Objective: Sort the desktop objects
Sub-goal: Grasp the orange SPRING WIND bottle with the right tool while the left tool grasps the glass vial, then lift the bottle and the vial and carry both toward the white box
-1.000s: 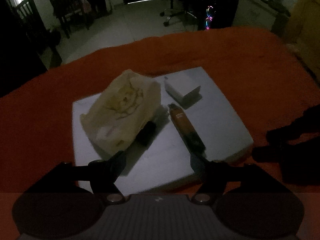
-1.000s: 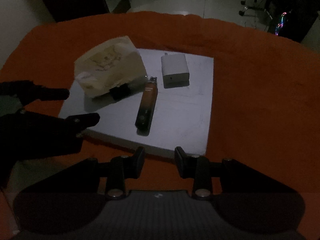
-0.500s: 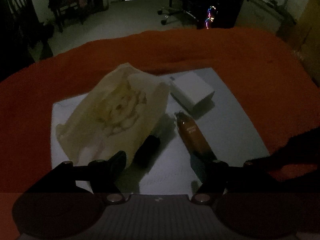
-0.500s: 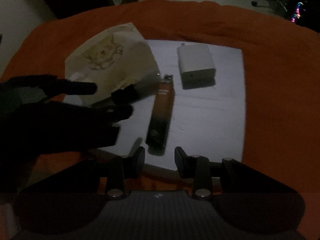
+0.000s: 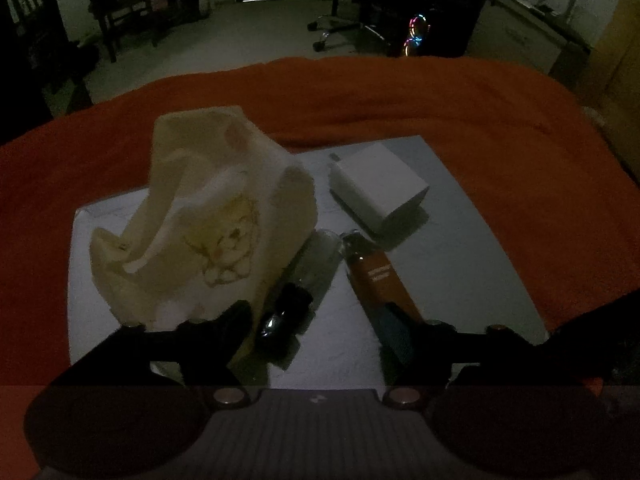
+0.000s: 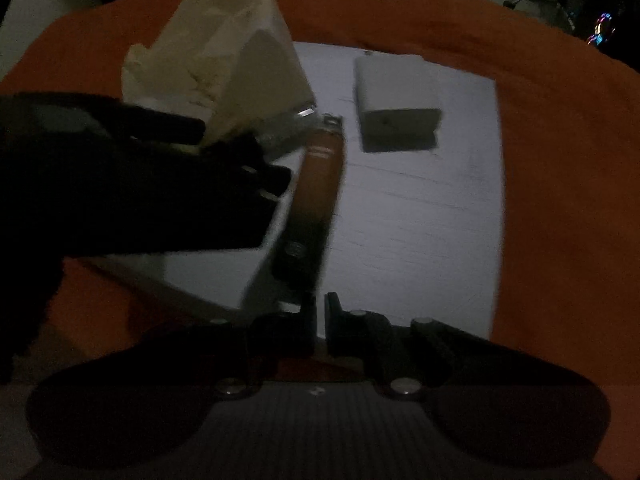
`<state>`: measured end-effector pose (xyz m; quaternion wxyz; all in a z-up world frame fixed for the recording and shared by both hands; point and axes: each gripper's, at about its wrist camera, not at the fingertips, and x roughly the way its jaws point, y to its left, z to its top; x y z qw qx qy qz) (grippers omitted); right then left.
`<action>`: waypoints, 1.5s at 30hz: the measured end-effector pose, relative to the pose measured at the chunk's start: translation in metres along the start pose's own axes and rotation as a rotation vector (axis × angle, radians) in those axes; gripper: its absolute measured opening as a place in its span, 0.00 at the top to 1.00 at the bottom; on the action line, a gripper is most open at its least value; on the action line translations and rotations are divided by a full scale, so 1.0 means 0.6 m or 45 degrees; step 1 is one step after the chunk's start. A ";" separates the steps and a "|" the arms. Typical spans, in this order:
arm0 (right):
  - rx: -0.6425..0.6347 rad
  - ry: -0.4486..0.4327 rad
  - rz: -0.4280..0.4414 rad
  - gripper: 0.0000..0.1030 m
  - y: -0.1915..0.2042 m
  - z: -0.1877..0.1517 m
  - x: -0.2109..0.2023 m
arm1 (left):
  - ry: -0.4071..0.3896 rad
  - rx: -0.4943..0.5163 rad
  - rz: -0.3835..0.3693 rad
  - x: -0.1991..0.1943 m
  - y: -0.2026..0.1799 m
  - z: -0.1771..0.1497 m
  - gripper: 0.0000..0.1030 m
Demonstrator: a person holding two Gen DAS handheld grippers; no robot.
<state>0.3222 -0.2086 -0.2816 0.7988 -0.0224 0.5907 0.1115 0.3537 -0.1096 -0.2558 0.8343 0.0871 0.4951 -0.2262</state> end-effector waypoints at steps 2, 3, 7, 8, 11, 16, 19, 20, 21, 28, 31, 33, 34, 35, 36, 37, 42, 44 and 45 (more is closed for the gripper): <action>0.021 -0.004 -0.001 0.94 -0.014 -0.005 -0.005 | -0.003 -0.002 -0.004 -0.004 0.002 -0.001 0.53; 0.036 -0.008 -0.002 0.94 -0.023 -0.007 -0.008 | -0.008 -0.006 -0.004 -0.007 0.004 -0.002 0.59; 0.070 -0.010 -0.003 0.94 -0.049 -0.015 -0.016 | -0.045 -0.017 0.003 -0.023 0.002 -0.005 0.60; 0.084 -0.011 0.018 0.94 -0.053 -0.015 -0.018 | -0.052 -0.011 0.003 -0.026 -0.001 -0.005 0.60; 0.126 -0.029 0.071 0.89 -0.057 -0.011 -0.025 | -0.077 0.013 -0.009 -0.038 -0.009 -0.003 0.59; 0.153 -0.082 0.121 0.75 -0.042 0.002 -0.034 | -0.068 0.059 0.007 -0.027 -0.023 0.004 0.54; 0.154 -0.074 0.141 0.75 -0.030 0.006 -0.033 | -0.040 0.037 0.021 -0.003 -0.020 0.002 0.54; 0.148 -0.073 0.140 0.75 -0.025 0.006 -0.031 | -0.040 0.028 0.024 0.004 -0.018 0.000 0.54; 0.140 -0.077 0.139 0.75 -0.021 0.007 -0.030 | -0.048 0.024 0.031 0.009 -0.017 -0.003 0.54; 0.106 -0.091 0.110 0.66 0.007 0.010 -0.002 | -0.039 -0.026 0.016 0.033 -0.009 -0.012 0.58; 0.095 -0.108 0.065 0.68 0.015 0.008 0.001 | -0.030 -0.011 0.044 0.032 -0.011 -0.020 0.80; 0.087 -0.107 0.037 0.76 0.016 0.006 0.000 | -0.016 -0.030 0.039 0.025 -0.008 -0.022 0.82; 0.075 -0.101 0.016 0.91 0.016 0.004 -0.001 | -0.007 -0.042 0.040 0.020 -0.006 -0.022 0.82; 0.064 -0.093 0.002 0.94 0.014 0.001 -0.003 | 0.001 -0.053 0.040 0.014 -0.002 -0.023 0.82; 0.055 -0.083 -0.004 0.93 0.011 -0.003 -0.005 | 0.007 -0.060 0.040 0.006 0.001 -0.023 0.82; 0.059 -0.071 -0.004 0.94 0.005 -0.007 -0.007 | 0.014 -0.068 0.039 -0.001 0.005 -0.024 0.82; 0.114 -0.029 -0.013 0.87 -0.028 -0.018 -0.026 | 0.073 -0.093 0.078 -0.042 0.020 -0.037 0.82; 0.155 -0.034 0.018 0.58 -0.036 -0.007 -0.036 | 0.082 -0.061 0.096 -0.050 0.017 -0.043 0.74; 0.181 -0.051 0.027 0.41 -0.037 0.001 -0.042 | 0.070 -0.049 0.109 -0.052 0.015 -0.045 0.55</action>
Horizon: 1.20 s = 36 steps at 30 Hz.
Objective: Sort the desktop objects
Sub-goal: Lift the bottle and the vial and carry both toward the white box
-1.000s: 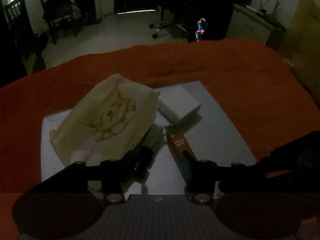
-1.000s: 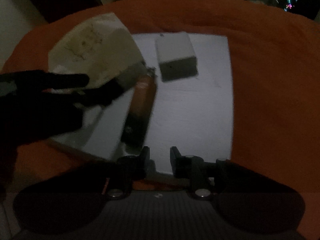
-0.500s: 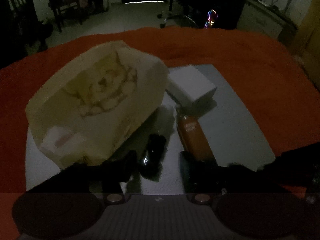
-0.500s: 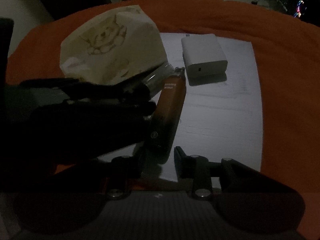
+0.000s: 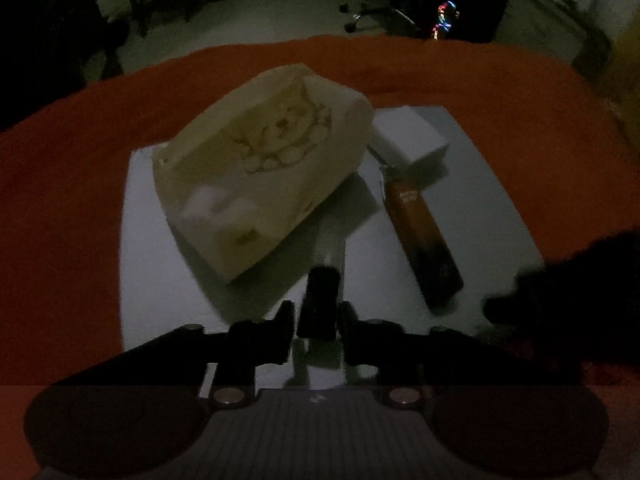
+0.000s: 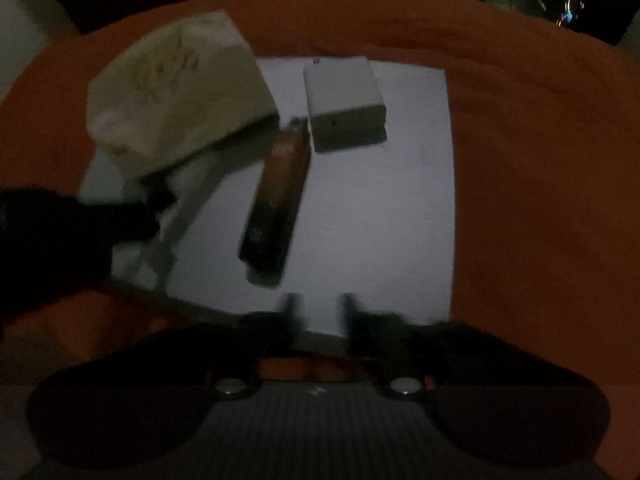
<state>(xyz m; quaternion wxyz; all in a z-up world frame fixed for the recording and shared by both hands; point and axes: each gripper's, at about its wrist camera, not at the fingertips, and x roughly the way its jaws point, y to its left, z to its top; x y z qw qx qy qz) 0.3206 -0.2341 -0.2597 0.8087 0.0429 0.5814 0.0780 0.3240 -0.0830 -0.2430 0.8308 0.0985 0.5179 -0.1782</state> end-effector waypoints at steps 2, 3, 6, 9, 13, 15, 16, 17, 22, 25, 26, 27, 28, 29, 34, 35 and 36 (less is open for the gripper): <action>0.048 -0.050 0.006 0.34 0.005 0.020 -0.008 | -0.029 0.013 0.023 -0.002 -0.004 -0.002 0.38; 0.048 -0.054 0.014 0.34 0.012 0.032 -0.007 | -0.043 -0.002 0.020 0.000 -0.004 0.000 0.39; 0.005 -0.039 0.000 0.34 0.036 0.057 0.009 | -0.039 -0.039 0.011 0.017 -0.006 0.006 0.39; -0.026 -0.022 -0.047 0.39 0.049 0.073 0.037 | 0.000 -0.033 0.015 0.040 -0.014 0.013 0.39; -0.027 0.031 -0.029 0.70 0.047 0.081 0.071 | 0.034 -0.118 -0.028 0.052 -0.004 0.020 0.56; -0.023 0.027 -0.028 0.71 0.043 0.076 0.070 | 0.040 -0.151 -0.050 0.056 0.004 0.022 0.66; -0.016 0.029 -0.032 0.72 0.040 0.074 0.067 | 0.034 -0.132 -0.042 0.060 0.004 0.022 0.71; -0.009 0.035 -0.043 0.72 0.036 0.071 0.065 | 0.034 -0.100 -0.025 0.064 0.002 0.020 0.79; -0.046 0.070 -0.093 0.73 0.023 0.047 0.048 | 0.033 -0.141 -0.041 0.060 0.011 0.018 0.84; -0.034 0.069 -0.088 0.73 0.015 0.031 0.028 | 0.021 -0.127 -0.028 0.038 0.010 0.014 0.84; -0.022 0.065 -0.081 0.73 0.012 0.027 0.019 | 0.016 -0.126 -0.028 0.025 0.009 0.014 0.84; -0.013 0.060 -0.072 0.73 0.009 0.023 0.011 | 0.012 -0.125 -0.029 0.013 0.008 0.013 0.84; -0.004 0.054 -0.064 0.73 0.008 0.020 0.001 | 0.007 -0.124 -0.029 0.000 0.007 0.012 0.84; 0.002 0.047 -0.055 0.73 0.009 0.017 -0.009 | 0.003 -0.123 -0.029 -0.012 0.006 0.012 0.84; 0.008 0.013 -0.034 0.73 0.023 -0.004 -0.073 | -0.019 -0.132 -0.035 -0.089 -0.001 -0.001 0.84; -0.001 0.004 -0.031 0.73 0.029 -0.009 -0.086 | -0.022 -0.130 -0.035 -0.105 -0.002 -0.006 0.84; -0.006 -0.006 -0.026 0.73 0.036 -0.016 -0.103 | -0.025 -0.126 -0.033 -0.120 -0.004 -0.011 0.84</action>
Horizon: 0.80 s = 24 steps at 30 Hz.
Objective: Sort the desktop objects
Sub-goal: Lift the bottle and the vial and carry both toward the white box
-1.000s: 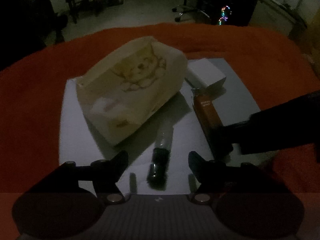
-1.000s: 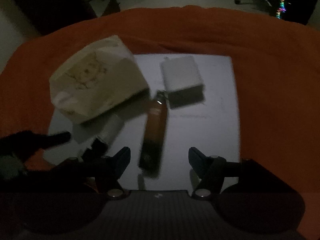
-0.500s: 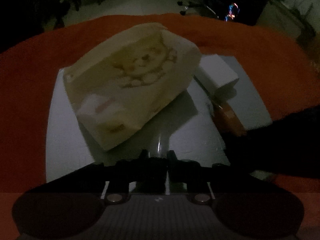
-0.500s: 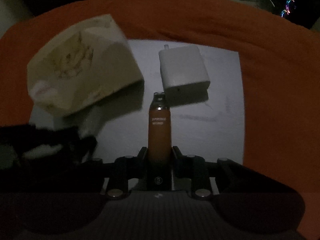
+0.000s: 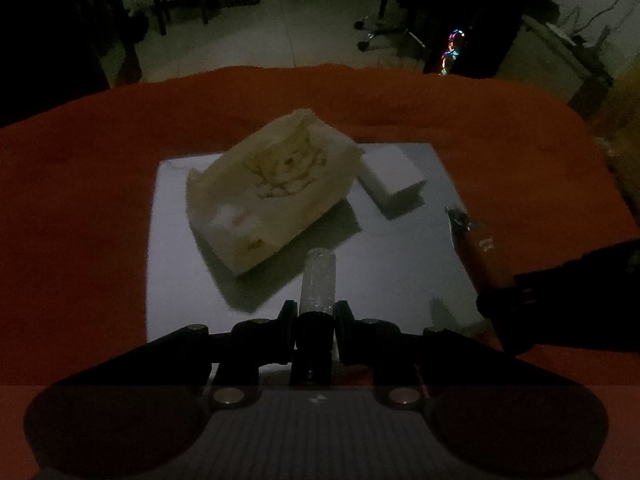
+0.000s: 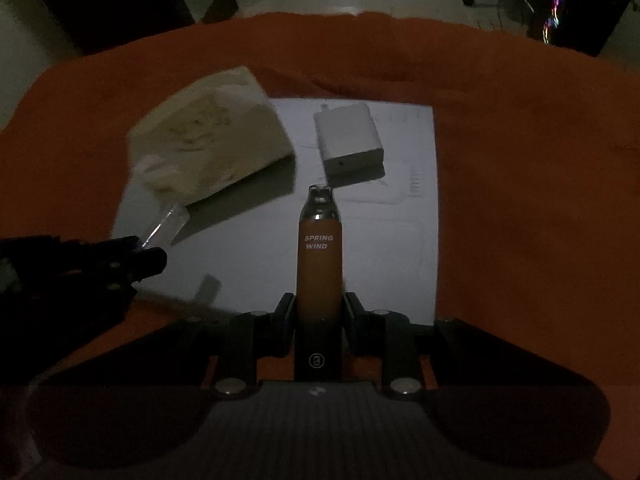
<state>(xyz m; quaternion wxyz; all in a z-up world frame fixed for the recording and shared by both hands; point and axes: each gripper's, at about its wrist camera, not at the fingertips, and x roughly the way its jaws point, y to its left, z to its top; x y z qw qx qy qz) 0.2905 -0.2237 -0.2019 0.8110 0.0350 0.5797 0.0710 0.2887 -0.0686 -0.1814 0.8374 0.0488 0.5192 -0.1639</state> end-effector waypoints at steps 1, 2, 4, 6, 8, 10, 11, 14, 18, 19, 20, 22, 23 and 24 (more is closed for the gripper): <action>-0.005 -0.009 0.005 0.73 0.007 -0.004 -0.017 | -0.002 0.004 0.005 -0.014 -0.002 -0.007 0.84; -0.012 -0.018 0.009 0.73 0.013 -0.009 -0.032 | -0.003 0.008 0.011 -0.029 -0.005 -0.014 0.84; -0.025 -0.033 0.013 0.73 0.024 -0.022 -0.058 | -0.004 0.009 0.024 -0.054 -0.009 -0.030 0.84; -0.045 -0.035 0.005 0.73 0.041 -0.039 -0.084 | -0.002 0.000 0.036 -0.079 -0.009 -0.048 0.84; -0.059 -0.037 0.002 0.73 0.058 -0.062 -0.106 | -0.001 -0.003 0.046 -0.100 -0.013 -0.069 0.84; -0.051 -0.044 0.018 0.73 0.070 -0.083 -0.121 | -0.001 -0.020 0.055 -0.120 -0.016 -0.092 0.84; -0.046 -0.046 0.024 0.73 0.076 -0.095 -0.128 | 0.001 -0.039 0.052 -0.129 -0.017 -0.102 0.84; -0.029 -0.048 0.036 0.73 0.094 -0.131 -0.149 | -0.004 -0.089 0.046 -0.154 -0.020 -0.132 0.84; -0.043 -0.045 0.031 0.73 0.121 -0.177 -0.164 | -0.053 -0.173 0.082 -0.196 -0.017 -0.169 0.84; -0.043 -0.037 0.023 0.73 0.127 -0.188 -0.165 | -0.064 -0.185 0.084 -0.205 -0.016 -0.178 0.84; -0.038 -0.033 0.018 0.73 0.133 -0.198 -0.166 | -0.069 -0.194 0.085 -0.212 -0.014 -0.188 0.84; -0.025 -0.029 0.017 0.73 0.142 -0.215 -0.165 | -0.061 -0.206 0.086 -0.220 -0.013 -0.209 0.84; -0.026 -0.022 0.015 0.73 0.147 -0.222 -0.163 | -0.054 -0.212 0.086 -0.222 -0.011 -0.220 0.84; -0.027 -0.017 0.018 0.73 0.152 -0.230 -0.162 | -0.043 -0.220 0.085 -0.221 -0.010 -0.233 0.84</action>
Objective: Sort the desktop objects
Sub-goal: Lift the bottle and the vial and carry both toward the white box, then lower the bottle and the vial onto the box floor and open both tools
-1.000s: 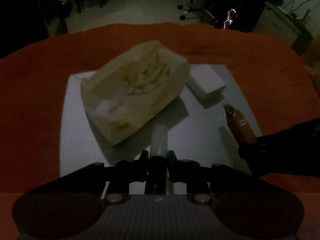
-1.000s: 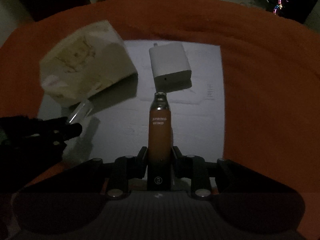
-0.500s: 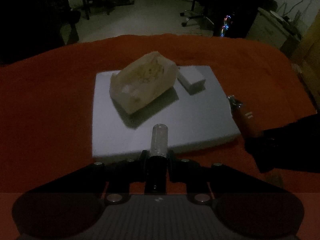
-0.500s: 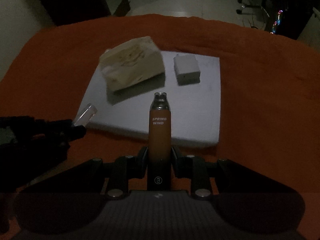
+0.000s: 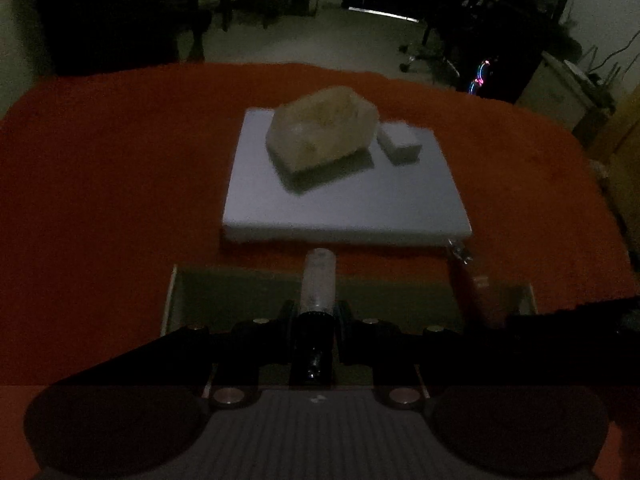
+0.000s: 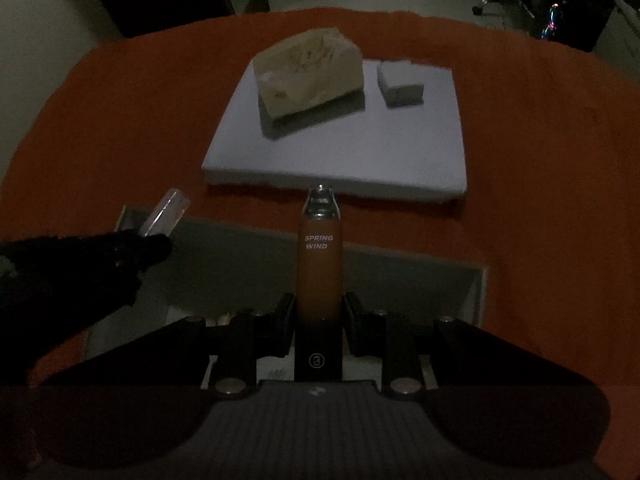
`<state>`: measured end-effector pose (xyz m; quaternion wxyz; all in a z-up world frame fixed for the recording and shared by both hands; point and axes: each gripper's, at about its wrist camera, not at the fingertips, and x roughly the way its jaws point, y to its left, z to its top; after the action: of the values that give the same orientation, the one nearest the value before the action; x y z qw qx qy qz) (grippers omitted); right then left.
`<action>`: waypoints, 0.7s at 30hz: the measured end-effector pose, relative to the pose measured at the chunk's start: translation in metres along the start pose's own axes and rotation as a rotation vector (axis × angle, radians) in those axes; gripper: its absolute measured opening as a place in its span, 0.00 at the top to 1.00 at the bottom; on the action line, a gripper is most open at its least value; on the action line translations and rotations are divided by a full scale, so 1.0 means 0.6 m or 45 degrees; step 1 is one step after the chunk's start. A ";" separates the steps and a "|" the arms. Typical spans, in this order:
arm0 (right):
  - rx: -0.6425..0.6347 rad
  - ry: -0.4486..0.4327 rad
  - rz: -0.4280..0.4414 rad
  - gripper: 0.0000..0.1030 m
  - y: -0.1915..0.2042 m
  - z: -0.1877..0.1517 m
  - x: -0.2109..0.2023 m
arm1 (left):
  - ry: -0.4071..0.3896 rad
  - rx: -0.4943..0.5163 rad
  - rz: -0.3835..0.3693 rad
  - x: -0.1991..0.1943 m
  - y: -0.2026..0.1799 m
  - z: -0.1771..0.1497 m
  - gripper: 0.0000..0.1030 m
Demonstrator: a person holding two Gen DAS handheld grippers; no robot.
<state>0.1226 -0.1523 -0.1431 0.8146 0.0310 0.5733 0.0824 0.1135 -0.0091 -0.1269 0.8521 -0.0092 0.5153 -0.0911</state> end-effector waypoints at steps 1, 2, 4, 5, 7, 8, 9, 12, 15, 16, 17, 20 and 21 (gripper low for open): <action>0.004 0.004 0.004 0.73 0.004 -0.008 0.001 | 0.010 -0.004 0.004 0.001 0.003 -0.011 0.84; 0.014 0.009 0.007 0.73 0.007 -0.016 0.001 | 0.017 -0.002 0.013 0.005 0.006 -0.022 0.84; 0.037 0.013 0.013 0.73 0.011 -0.029 0.002 | 0.037 -0.015 0.030 0.013 0.013 -0.040 0.84; 0.048 0.009 0.012 0.73 0.013 -0.035 0.001 | 0.043 -0.025 0.039 0.018 0.016 -0.047 0.84; 0.064 0.010 0.002 0.73 0.016 -0.046 0.004 | 0.052 -0.040 0.051 0.027 0.023 -0.061 0.84; 0.069 0.014 0.000 0.73 0.016 -0.050 0.005 | 0.051 -0.039 0.049 0.031 0.026 -0.068 0.84; 0.075 0.017 -0.002 0.73 0.017 -0.055 0.007 | 0.055 -0.042 0.049 0.035 0.028 -0.076 0.84; 0.082 0.018 -0.018 0.73 0.018 -0.068 0.016 | 0.087 -0.066 0.049 0.049 0.037 -0.095 0.84; 0.067 0.046 -0.042 0.73 0.022 -0.088 0.033 | 0.102 -0.032 0.055 0.059 0.033 -0.112 0.84; 0.062 0.059 -0.049 0.73 0.025 -0.096 0.040 | 0.109 -0.028 0.058 0.064 0.032 -0.118 0.84; 0.058 0.070 -0.055 0.73 0.027 -0.104 0.049 | 0.117 -0.027 0.059 0.070 0.031 -0.123 0.84; 0.066 0.102 -0.055 0.73 0.034 -0.127 0.079 | 0.142 -0.019 0.080 0.086 0.030 -0.135 0.84; 0.071 0.111 -0.054 0.73 0.036 -0.133 0.088 | 0.150 -0.018 0.088 0.091 0.030 -0.139 0.84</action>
<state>0.0628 -0.1253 -0.2163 0.7893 0.0379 0.6108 0.0503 0.0674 0.0062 -0.2156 0.8228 0.0080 0.5653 -0.0585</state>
